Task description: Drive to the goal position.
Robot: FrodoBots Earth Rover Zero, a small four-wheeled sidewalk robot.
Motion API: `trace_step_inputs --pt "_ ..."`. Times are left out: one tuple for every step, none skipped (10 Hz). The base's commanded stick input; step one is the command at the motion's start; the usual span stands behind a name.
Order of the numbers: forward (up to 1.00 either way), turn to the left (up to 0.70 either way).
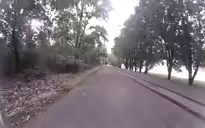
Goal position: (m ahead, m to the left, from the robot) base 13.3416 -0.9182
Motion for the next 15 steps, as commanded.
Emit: trace_step_inputs --pt "0.7 -0.34" --pt "0.7 -0.34" --pt "0.7 -0.34" --pt "0.7 -0.3" --pt "0.7 -0.2" --pt "0.7 -0.09" --pt "0.7 0.0" --pt "0.7 0.0" --pt "0.7 0.0" --pt "0.7 0.0" --pt "0.7 0.0" --pt "0.7 0.0" --pt "0.7 0.0" --pt "0.7 0.0" --pt "0.7 0.0"
